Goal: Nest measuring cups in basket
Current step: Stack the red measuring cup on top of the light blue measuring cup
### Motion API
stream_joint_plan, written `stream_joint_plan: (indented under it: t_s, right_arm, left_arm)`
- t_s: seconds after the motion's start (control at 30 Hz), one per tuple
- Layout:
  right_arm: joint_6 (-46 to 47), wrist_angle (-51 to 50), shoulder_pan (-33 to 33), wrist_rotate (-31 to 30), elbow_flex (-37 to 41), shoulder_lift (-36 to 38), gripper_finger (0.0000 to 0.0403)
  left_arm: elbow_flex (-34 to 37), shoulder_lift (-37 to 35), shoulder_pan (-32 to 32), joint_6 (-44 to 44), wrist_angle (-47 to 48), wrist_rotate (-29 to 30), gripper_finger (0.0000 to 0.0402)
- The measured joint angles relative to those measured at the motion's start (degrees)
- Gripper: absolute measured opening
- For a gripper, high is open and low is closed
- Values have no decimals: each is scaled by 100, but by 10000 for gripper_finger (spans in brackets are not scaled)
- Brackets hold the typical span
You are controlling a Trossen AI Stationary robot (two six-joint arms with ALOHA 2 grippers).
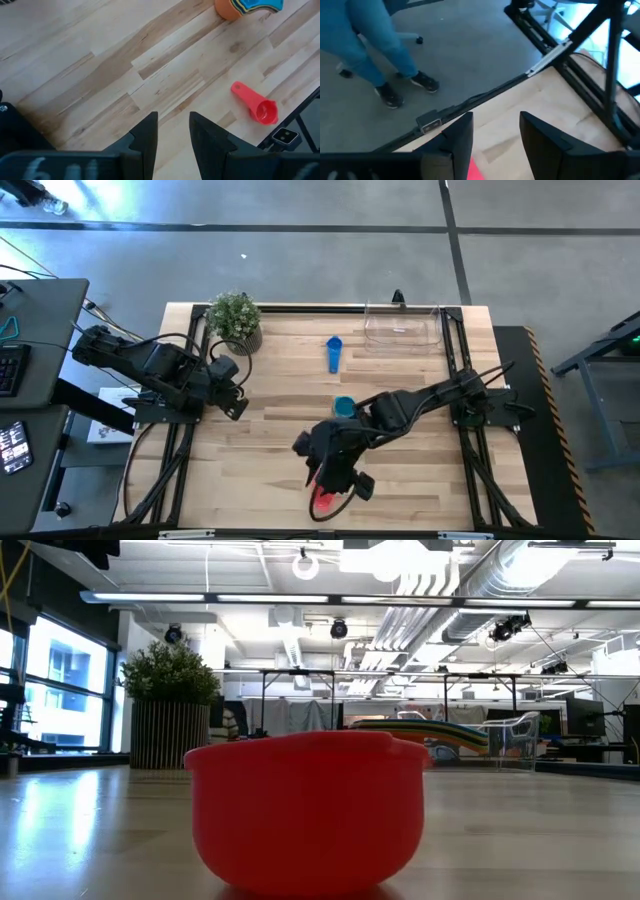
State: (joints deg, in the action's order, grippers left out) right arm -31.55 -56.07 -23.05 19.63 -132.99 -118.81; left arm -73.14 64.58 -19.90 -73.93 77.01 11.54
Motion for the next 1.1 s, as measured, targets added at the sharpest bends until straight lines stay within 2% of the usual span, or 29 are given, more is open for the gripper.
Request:
stream_joint_plan:
  t_s: [0.23,0.57,1.0,1.1]
  right_arm:
    - [-42,-14,-52,233,0,-353,154]
    - [-34,-46,-118,334,2,-1096,154]
    - [-41,-149,-149,-46,2,-1943,154]
    - [-42,-167,-176,-320,2,-2053,154]
  left_arm:
    - [0,4,0,-2,9,282,104]
    - [0,4,0,-2,35,301,104]
    - [0,4,0,5,151,301,104]
    - [0,7,0,4,183,301,104]
